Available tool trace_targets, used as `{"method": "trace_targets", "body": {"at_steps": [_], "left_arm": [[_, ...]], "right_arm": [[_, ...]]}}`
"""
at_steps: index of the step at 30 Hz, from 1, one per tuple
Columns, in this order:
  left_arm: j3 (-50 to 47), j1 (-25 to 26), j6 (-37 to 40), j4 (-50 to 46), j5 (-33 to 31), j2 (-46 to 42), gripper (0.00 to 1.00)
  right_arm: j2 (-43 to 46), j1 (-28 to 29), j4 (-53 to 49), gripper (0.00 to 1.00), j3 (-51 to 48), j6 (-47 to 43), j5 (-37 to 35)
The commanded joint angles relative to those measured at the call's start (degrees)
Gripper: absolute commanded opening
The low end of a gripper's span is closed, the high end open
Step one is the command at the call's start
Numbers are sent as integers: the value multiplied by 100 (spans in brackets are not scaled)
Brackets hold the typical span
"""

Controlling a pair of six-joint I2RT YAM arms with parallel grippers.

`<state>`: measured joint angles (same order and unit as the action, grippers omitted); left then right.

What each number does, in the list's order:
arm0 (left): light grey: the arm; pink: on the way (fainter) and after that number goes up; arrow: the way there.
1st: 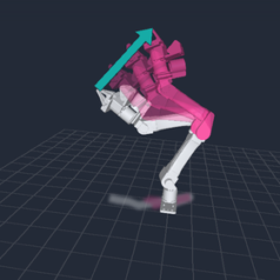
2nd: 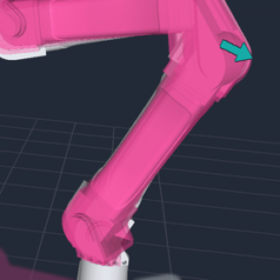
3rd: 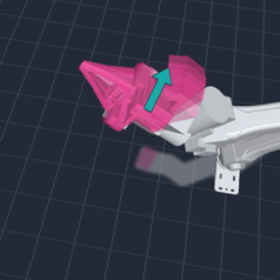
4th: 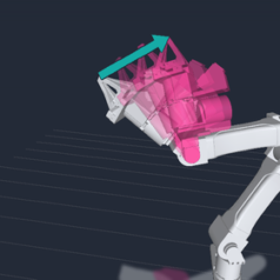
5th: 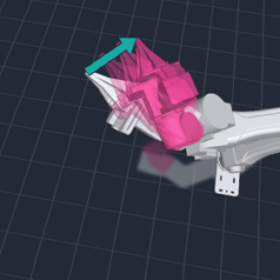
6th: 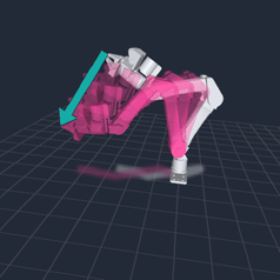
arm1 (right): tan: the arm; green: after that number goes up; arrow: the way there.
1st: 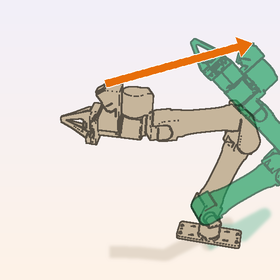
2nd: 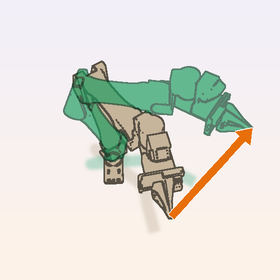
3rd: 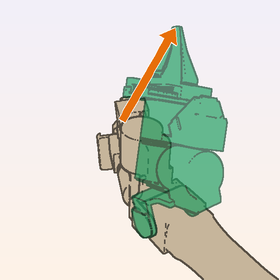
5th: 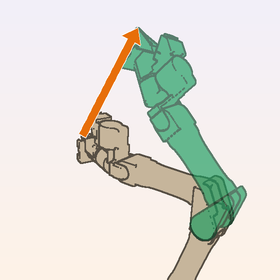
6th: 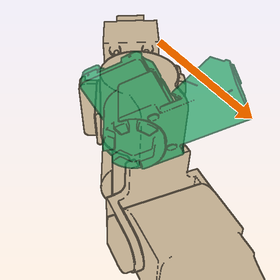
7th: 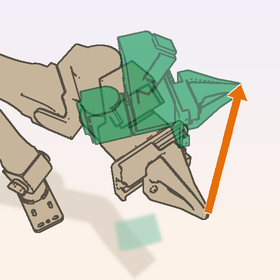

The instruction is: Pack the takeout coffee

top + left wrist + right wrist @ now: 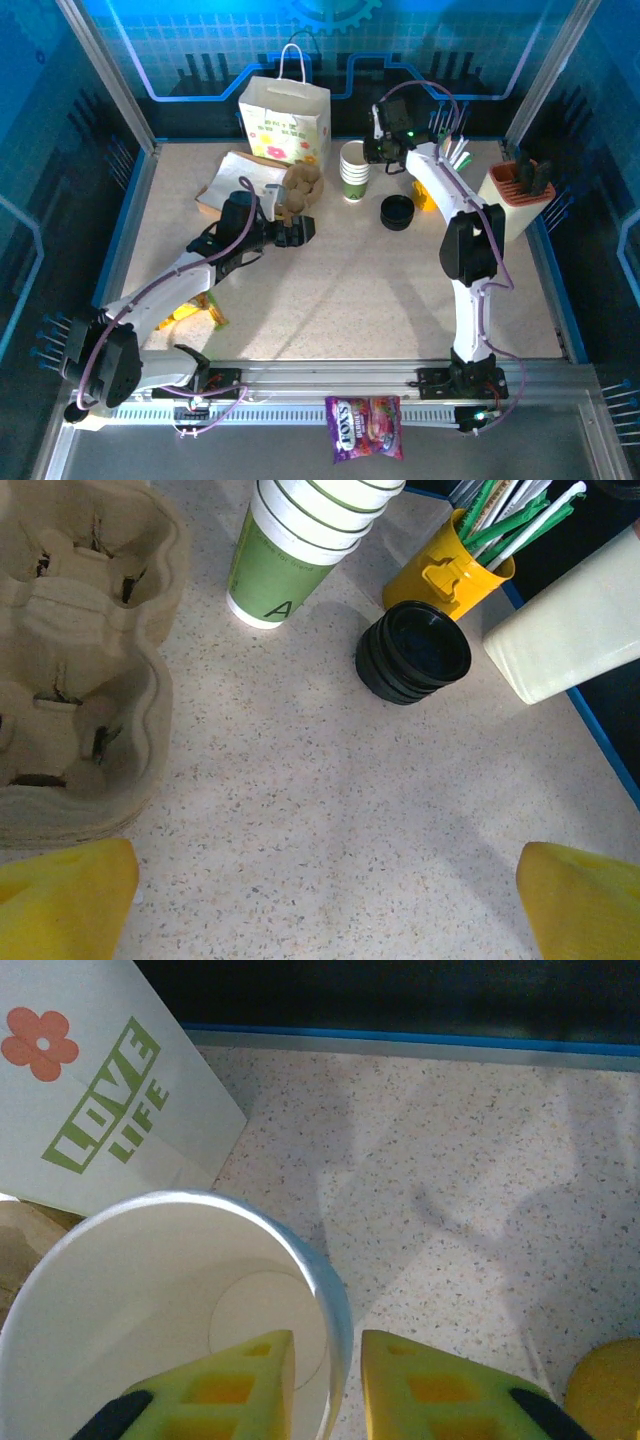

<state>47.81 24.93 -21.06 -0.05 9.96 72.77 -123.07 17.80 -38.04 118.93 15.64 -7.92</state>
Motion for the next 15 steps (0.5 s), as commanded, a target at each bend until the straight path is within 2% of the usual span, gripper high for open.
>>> {"method": "trace_targets", "body": {"at_steps": [1,15], "left_arm": [[-79,48,22,158,-99,-26,97],[-224,56,27,392,-121,-8,97]], "right_arm": [[-173,-65,-156,22,261,53,168],[-245,-97,-246,14,426,18,200]]}}
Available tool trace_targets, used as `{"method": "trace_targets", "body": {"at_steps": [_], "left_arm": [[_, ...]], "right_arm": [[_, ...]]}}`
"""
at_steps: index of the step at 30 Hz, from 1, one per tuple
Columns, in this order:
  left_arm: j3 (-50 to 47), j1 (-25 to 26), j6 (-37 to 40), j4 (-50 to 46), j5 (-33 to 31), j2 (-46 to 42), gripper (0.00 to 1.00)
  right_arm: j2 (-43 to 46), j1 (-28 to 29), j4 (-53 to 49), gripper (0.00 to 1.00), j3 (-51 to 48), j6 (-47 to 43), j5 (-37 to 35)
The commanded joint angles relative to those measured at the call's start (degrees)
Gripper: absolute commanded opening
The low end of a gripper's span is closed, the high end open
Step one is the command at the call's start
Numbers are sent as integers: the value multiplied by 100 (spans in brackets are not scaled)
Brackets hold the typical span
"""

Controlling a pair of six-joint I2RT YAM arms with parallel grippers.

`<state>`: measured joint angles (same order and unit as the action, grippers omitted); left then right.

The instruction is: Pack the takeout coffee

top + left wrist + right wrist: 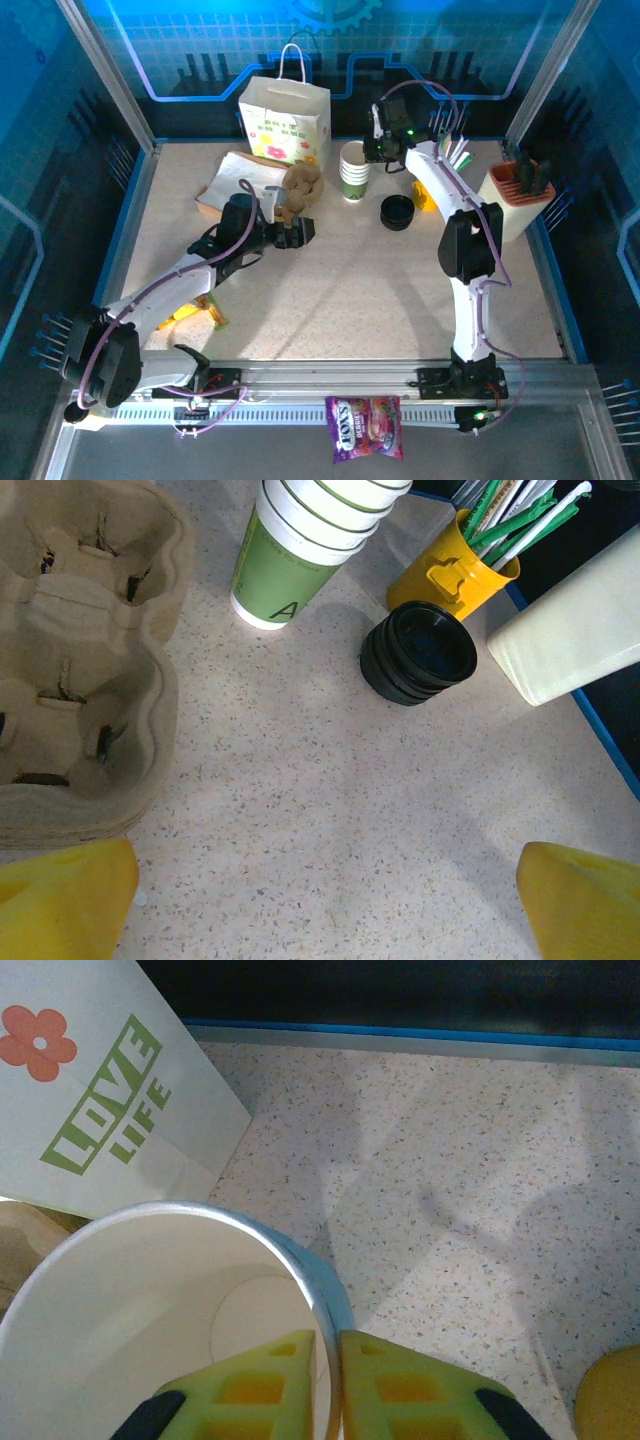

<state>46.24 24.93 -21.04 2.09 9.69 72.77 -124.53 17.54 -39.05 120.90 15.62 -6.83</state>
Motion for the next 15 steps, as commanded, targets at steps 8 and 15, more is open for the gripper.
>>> {"method": "trace_targets", "body": {"at_steps": [8,15], "left_arm": [[-89,58,-36,278,-62,63,97],[-91,78,-76,378,-40,110,97]], "right_arm": [[-78,-89,-210,6,369,100,224],[16,-102,-248,4,576,292,519]]}}
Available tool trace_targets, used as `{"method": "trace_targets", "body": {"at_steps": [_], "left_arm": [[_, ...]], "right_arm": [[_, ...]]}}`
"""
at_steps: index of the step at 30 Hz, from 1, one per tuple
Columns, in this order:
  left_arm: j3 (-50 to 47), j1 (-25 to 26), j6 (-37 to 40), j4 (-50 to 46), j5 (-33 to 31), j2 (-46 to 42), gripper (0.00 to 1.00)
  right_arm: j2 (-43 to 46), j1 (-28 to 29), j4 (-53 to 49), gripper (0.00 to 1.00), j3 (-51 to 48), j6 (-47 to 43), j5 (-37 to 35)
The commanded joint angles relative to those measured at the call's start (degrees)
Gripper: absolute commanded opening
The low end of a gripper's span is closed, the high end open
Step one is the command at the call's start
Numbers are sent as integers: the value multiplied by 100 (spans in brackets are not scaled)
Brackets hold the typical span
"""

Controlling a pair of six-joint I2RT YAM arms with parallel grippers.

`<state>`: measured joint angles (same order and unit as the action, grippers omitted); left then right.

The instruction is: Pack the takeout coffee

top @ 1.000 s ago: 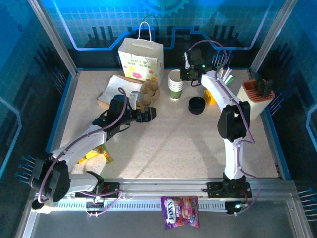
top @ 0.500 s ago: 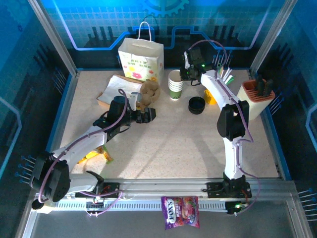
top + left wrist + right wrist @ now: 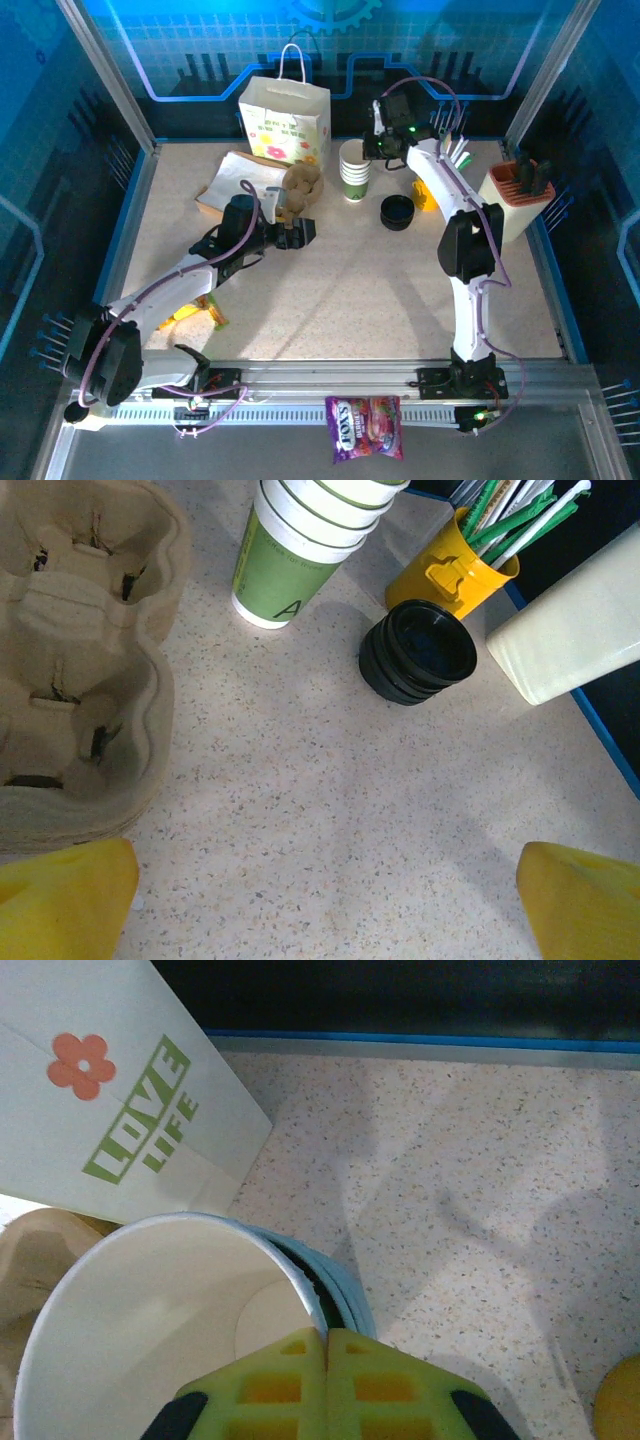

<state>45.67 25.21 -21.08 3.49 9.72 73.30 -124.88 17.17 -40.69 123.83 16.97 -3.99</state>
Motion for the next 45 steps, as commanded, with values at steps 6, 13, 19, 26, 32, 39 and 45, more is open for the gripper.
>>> {"method": "trace_targets", "body": {"at_steps": [6,13,19,26,32,39,45], "left_arm": [[-41,58,-63,246,-48,46,97],[-75,54,-54,290,-57,18,98],[-190,39,-24,439,-94,-42,100],[-443,-23,69,510,-289,-274,100],[-740,-23,-76,459,-331,-468,100],[-955,-20,-78,219,-241,-625,100],[-1177,-16,-54,232,-288,-740,100]], "right_arm": [[80,-118,-130,4,433,297,399],[309,-197,-398,3,931,271,452],[782,-199,-635,4,1127,166,537],[2063,-36,-368,4,-390,-95,551],[3823,285,531,4,-3300,-51,399],[5164,1147,1152,4,-5958,-100,-279],[5329,1590,2022,4,-7137,67,-356]]}}
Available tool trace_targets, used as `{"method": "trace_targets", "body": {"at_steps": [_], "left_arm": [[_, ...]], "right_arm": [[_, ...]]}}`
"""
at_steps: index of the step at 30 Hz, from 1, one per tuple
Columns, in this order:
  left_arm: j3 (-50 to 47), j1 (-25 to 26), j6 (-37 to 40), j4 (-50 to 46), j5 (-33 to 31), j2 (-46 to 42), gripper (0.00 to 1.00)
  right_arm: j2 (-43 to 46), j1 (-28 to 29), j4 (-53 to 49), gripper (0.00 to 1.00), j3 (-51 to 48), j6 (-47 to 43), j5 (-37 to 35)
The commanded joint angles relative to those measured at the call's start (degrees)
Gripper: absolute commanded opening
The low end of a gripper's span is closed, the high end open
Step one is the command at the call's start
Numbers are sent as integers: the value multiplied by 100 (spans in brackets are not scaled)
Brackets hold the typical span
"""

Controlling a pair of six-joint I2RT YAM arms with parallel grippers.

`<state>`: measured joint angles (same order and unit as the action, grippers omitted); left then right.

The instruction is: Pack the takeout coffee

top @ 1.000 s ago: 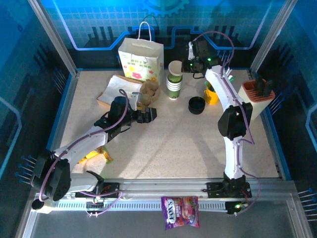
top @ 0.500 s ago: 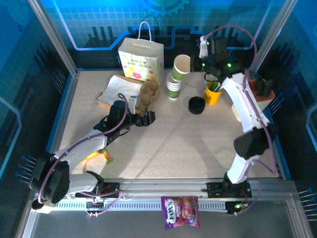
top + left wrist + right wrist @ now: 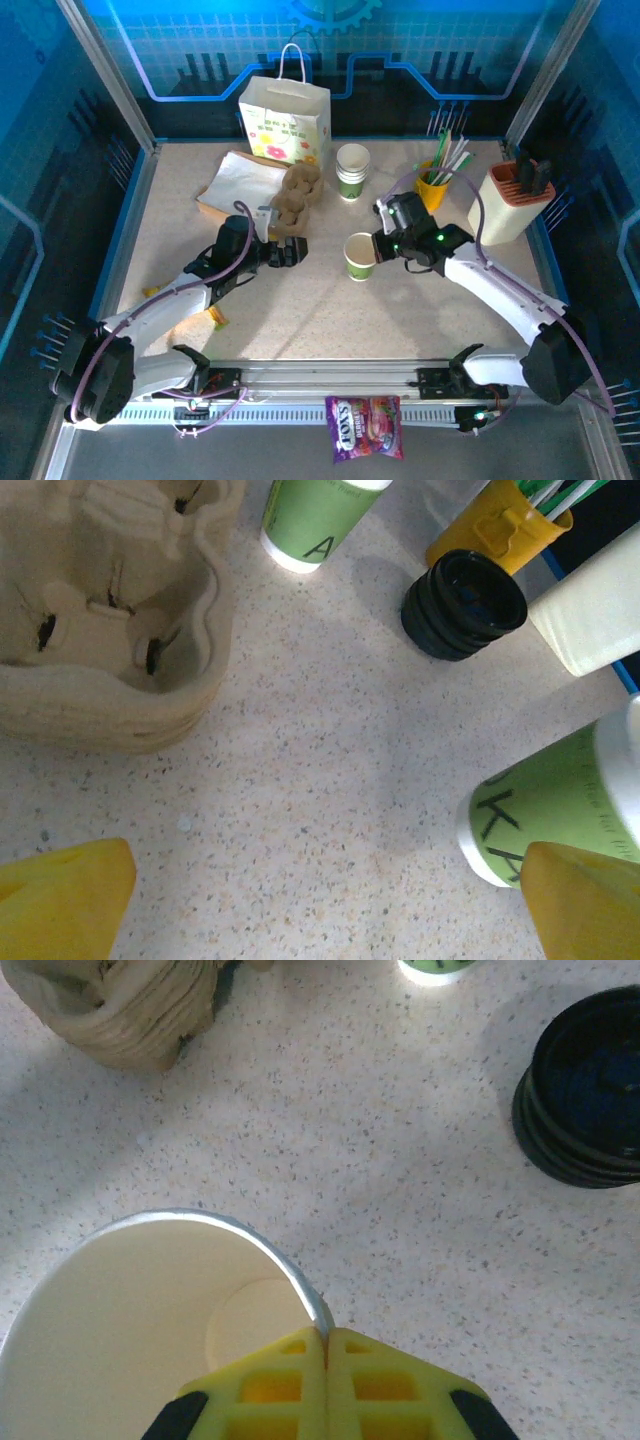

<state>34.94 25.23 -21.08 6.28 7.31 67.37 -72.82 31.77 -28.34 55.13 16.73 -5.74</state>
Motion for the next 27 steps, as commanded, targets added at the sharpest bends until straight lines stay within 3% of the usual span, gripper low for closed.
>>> {"method": "trace_targets", "body": {"at_steps": [1,6,12,16,20,27], "left_arm": [[-108,-18,-52,-79,-60,-148,100],[-127,-18,-56,-130,-57,-197,100],[-181,-19,38,-86,-96,-303,100],[-168,-20,78,-86,-42,-372,100],[-111,-16,70,2,141,-451,100],[78,-16,-137,293,345,-610,100]], "right_arm": [[94,189,928,4,-384,85,-186],[1,332,1228,4,-772,50,-357],[163,355,1287,14,-1019,8,-422],[421,354,1135,30,-937,-47,-457],[569,331,1082,50,-612,-225,-958],[-231,-113,1362,64,654,-414,-1190]]}}
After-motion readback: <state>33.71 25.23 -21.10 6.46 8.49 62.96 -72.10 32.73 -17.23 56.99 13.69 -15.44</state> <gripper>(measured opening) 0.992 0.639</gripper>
